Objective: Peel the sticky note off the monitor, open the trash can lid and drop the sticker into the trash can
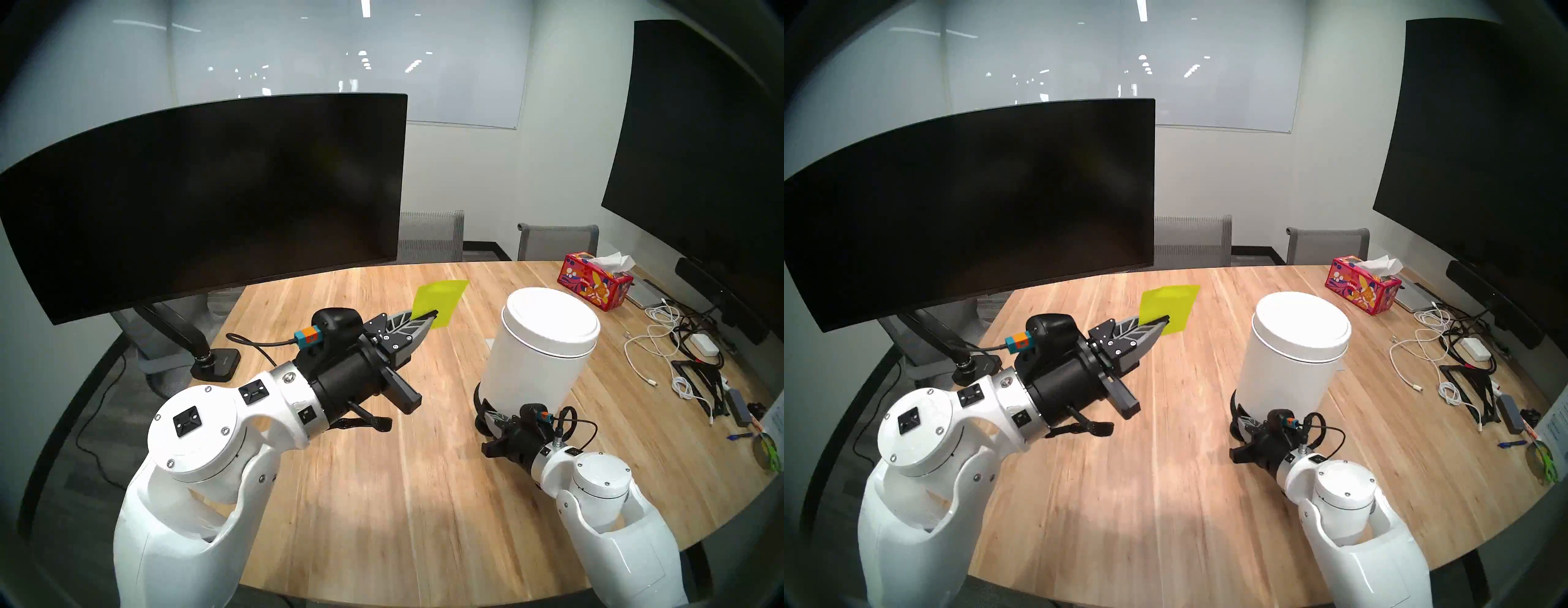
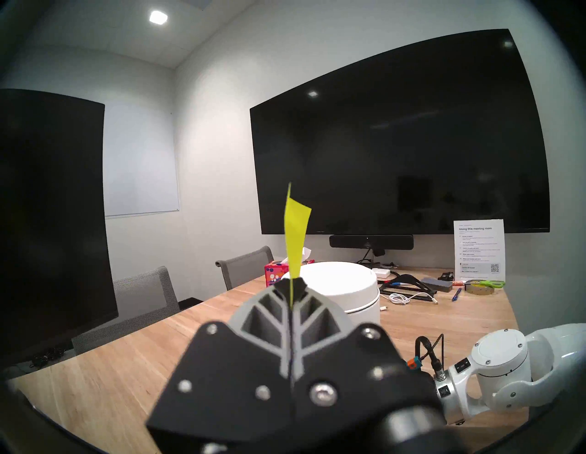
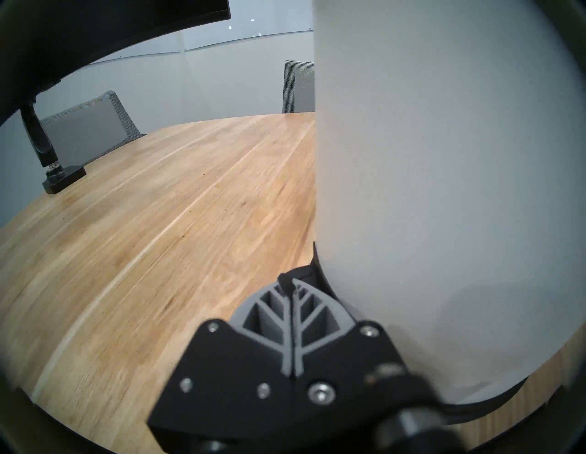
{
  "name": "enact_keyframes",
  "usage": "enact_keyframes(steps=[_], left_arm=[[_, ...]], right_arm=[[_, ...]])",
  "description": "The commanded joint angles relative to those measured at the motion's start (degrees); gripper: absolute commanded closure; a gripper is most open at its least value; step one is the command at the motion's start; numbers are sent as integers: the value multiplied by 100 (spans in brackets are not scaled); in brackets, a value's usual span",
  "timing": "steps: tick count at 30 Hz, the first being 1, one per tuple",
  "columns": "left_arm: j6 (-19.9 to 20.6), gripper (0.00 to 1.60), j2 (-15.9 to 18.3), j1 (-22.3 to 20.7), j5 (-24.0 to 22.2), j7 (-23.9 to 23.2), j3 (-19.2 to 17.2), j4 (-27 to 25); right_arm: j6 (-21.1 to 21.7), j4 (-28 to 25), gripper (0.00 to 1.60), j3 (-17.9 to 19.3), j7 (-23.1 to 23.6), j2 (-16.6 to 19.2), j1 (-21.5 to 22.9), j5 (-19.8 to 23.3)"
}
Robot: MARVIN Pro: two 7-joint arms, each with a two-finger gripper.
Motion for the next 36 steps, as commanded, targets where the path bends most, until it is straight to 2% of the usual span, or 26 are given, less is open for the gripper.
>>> enact_keyframes(steps=[1, 21, 30, 36], left_arm=[[116, 160, -108, -231, -15, 39, 121, -158], [454, 160, -223, -639, 295, 260, 681, -158], [500, 160, -218, -740, 455, 294, 931, -158], [517, 160, -327, -963, 751, 437, 1432, 30]], right_arm=[[-8, 29, 160, 29, 13, 14, 14, 8], [-94, 461, 160, -58, 26, -41, -12, -30], [-152, 454, 160, -41, 31, -42, -42, -10], [-184, 378, 160, 28, 37, -37, -116, 32]])
